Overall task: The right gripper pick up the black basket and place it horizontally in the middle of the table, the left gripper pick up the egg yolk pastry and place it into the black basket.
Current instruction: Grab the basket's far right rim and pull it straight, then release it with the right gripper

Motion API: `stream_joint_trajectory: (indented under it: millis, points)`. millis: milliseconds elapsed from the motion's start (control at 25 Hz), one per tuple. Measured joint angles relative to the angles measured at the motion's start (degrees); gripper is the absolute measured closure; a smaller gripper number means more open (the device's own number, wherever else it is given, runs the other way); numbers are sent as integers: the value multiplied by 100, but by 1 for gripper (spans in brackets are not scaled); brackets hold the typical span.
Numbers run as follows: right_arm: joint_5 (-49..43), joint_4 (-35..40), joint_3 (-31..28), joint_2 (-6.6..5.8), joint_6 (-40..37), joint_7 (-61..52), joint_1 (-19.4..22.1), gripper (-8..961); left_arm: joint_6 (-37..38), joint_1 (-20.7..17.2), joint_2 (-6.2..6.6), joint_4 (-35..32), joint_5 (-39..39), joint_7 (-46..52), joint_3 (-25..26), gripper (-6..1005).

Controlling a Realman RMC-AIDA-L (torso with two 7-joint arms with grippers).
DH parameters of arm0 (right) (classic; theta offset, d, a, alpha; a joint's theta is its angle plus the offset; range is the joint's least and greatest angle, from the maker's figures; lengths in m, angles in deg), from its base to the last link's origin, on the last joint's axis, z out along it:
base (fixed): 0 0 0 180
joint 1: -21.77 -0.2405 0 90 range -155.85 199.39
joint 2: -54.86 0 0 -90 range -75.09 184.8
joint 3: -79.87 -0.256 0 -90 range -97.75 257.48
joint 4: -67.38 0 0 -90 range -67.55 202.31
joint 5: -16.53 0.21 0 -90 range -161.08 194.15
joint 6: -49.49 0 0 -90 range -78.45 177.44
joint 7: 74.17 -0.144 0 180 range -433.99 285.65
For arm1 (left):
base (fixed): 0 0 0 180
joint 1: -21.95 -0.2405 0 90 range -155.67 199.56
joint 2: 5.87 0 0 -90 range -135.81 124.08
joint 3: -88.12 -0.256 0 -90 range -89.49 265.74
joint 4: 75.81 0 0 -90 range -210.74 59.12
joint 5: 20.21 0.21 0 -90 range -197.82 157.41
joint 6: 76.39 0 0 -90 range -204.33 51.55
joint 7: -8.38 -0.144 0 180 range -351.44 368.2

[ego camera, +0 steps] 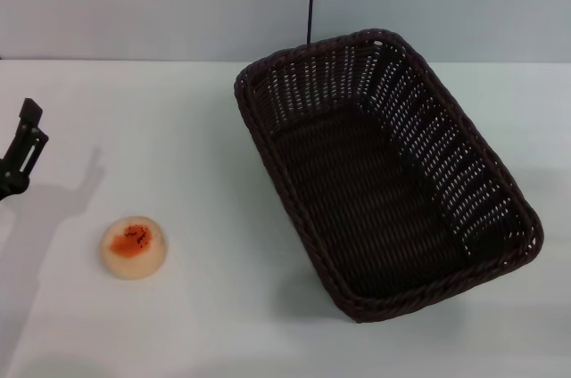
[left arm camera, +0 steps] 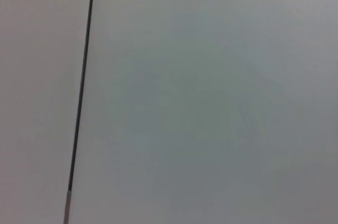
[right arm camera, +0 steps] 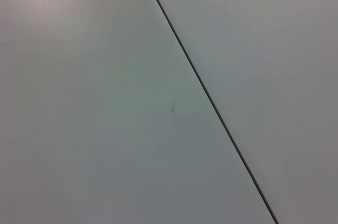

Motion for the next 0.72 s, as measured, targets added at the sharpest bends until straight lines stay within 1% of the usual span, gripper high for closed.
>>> stream_joint_trajectory:
  millis: [280,440,560,600,640,720]
  points:
    - [-23,21,4,-8,31,10,10,221,18,-5,7,5,-14,0,88,165]
    - [-450,233,8,-42,54,-59,64,227,-14,14,-1,7,-18,0,132,168]
    - [-1019,715,9,-57,205,-455,140,231,-36,35,-2,6,-19,0,154,171]
    - [-1584,1321,8,-57,493,-1120,196,233,-42,38,-3,7,-18,-1,157,172]
    - [-1584,1321,8,-57,493,-1120,196,234,-59,43,-3,6,-19,-1,161,173]
    - [-2229,2089,3,-59,781,-2032,240,237,-112,52,-4,3,-19,-2,164,174]
